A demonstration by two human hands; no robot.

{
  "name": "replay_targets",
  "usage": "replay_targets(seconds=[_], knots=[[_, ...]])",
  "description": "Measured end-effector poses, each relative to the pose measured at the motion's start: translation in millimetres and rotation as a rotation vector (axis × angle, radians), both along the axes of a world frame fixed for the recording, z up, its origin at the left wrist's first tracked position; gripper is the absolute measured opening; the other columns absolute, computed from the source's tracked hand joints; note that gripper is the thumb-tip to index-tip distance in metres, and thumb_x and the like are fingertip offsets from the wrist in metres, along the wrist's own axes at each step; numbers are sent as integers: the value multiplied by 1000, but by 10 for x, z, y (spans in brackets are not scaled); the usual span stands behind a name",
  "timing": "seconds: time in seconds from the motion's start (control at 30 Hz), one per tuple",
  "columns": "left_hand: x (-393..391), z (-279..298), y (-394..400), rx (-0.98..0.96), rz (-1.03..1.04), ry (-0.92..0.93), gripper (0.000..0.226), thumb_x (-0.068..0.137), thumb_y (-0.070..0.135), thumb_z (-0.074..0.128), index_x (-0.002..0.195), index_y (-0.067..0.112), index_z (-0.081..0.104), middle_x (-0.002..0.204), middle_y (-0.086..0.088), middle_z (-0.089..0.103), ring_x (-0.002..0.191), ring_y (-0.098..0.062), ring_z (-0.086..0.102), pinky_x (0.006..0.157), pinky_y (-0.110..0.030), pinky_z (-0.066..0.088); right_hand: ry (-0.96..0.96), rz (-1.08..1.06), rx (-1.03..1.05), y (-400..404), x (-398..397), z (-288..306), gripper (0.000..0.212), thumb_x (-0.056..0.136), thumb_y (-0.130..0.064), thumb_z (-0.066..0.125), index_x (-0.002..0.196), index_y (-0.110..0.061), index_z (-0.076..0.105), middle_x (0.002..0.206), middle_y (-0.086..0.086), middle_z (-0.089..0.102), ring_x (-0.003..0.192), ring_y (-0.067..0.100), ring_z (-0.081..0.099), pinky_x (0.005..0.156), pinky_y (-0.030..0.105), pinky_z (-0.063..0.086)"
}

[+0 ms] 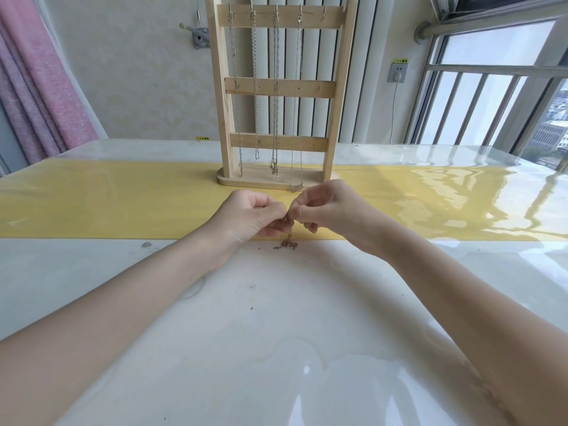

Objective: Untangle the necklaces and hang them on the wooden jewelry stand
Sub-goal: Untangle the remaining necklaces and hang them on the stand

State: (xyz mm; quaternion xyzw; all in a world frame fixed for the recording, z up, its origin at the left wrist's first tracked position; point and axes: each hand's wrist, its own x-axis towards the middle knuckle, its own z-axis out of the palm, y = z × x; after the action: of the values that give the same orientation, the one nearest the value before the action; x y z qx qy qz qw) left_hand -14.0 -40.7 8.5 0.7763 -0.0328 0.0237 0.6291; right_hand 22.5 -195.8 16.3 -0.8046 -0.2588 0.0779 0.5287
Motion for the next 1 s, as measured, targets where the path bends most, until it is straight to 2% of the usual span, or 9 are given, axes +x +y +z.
replay_targets(seconds=[0.07, 0.17, 0.3, 0.4, 0.53, 0.67, 0.77, 0.9, 1.0], knots=[[-1, 21, -4, -90, -16, 42, 25, 91, 4, 51, 69, 8, 62, 63, -2, 64, 56, -6, 60, 56, -14, 49, 19, 13, 43, -4, 3, 13, 15, 87, -1, 60, 72, -2, 62, 56, -4, 57, 52, 9, 43, 55, 18, 39], [2, 43, -15, -192, -24, 84, 23, 91, 5, 51, 70, 6, 62, 60, 0, 63, 53, -5, 58, 52, -14, 47, 60, 9, 123, 9, 10, -1, 21, 88, 2, 57, 68, -4, 60, 52, -4, 51, 52, 10, 42, 56, 20, 38], [-6, 8, -12, -105, -59, 67, 23, 93, 6, 50, 72, 6, 61, 62, 0, 64, 54, -6, 59, 54, -14, 48, 41, 7, 84, 11, 11, -23, 21, 87, 3, 56, 68, -6, 59, 52, -7, 53, 54, 11, 42, 57, 18, 39], [-10, -19, 3, -86, -100, 90, 16, 92, 6, 53, 79, 4, 61, 66, -3, 64, 56, -7, 60, 56, -15, 49, -5, 13, 25, -3, 12, -25, 20, 85, 3, 57, 68, -8, 59, 58, -3, 53, 54, 10, 43, 59, 17, 40], [-23, -26, 2, -122, -124, 105, 8, 89, 6, 57, 84, 2, 62, 66, -3, 64, 56, -8, 60, 55, -16, 49, -2, 8, 42, -21, 17, -22, 22, 86, 2, 56, 67, -8, 58, 63, 1, 51, 54, 10, 43, 59, 17, 40], [-24, 0, -2, -158, -111, 102, 10, 88, 6, 59, 78, 8, 59, 68, -4, 65, 59, -11, 62, 57, -17, 50, -5, 5, 48, -26, 22, -11, 23, 87, 2, 56, 67, -8, 58, 64, 3, 52, 56, 12, 43, 62, 21, 40], [-26, 22, 15, -264, -134, 149, 14, 88, 8, 58, 74, 12, 58, 69, -3, 64, 61, -12, 62, 56, -18, 50, 37, 27, 125, -15, 34, -22, 22, 89, 3, 56, 70, -7, 59, 63, 2, 51, 59, 12, 44, 62, 22, 41], [-4, 18, 39, -338, -7, 173, 10, 87, 7, 60, 77, 9, 60, 69, -2, 62, 58, -8, 62, 48, -15, 47, 61, -12, 165, -21, 53, -27, 16, 89, -2, 62, 73, -6, 63, 67, 2, 53, 61, 11, 46, 60, 20, 44], [12, 6, 54, -342, 65, 154, 9, 87, 5, 61, 79, 6, 63, 63, -3, 62, 52, -6, 59, 47, -13, 46, 75, -28, 143, -20, 56, -45, 12, 88, -5, 65, 76, -5, 65, 68, 3, 55, 61, 11, 47, 59, 20, 44]])
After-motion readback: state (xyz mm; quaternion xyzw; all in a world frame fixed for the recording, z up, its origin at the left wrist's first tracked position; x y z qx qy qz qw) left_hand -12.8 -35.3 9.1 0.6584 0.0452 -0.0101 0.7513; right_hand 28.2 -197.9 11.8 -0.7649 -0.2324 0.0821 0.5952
